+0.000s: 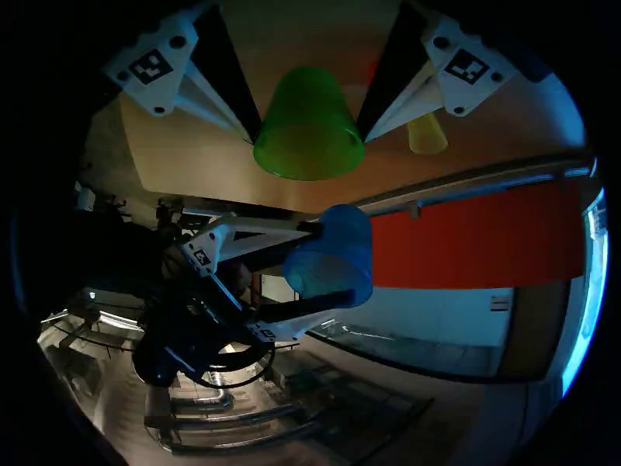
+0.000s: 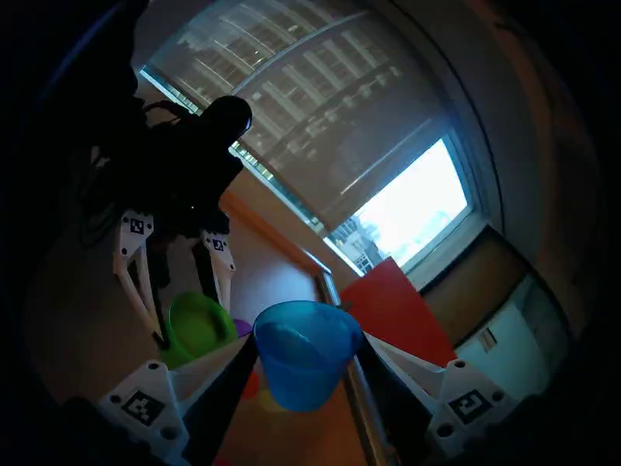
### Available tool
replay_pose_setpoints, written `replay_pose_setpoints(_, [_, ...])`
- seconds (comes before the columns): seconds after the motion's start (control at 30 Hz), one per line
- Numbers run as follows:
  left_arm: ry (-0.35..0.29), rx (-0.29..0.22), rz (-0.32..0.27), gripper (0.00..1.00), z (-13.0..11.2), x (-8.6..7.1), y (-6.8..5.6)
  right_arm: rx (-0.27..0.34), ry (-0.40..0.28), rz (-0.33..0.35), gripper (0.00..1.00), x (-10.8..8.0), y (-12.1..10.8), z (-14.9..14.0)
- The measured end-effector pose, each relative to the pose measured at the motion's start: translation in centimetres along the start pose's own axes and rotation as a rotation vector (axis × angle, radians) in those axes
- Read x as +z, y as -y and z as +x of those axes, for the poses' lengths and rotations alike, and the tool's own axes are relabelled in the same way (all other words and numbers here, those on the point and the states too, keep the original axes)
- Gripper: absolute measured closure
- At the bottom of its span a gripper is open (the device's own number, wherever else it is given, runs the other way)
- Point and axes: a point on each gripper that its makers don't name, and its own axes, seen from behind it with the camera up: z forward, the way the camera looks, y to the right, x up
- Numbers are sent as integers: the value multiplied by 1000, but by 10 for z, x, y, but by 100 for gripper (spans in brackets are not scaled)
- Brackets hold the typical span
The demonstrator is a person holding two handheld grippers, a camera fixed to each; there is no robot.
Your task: Pour water
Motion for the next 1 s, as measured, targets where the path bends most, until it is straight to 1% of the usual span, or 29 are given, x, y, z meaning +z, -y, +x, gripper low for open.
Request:
replay_pose_setpoints(0.5, [-6, 2, 0, 15, 2, 0, 0, -110, 28, 6, 9, 5, -2, 1])
replay_pose_setpoints(1.0, [-7, 0, 3, 15, 0, 0, 1, -175, 40, 3, 9, 9, -6, -1])
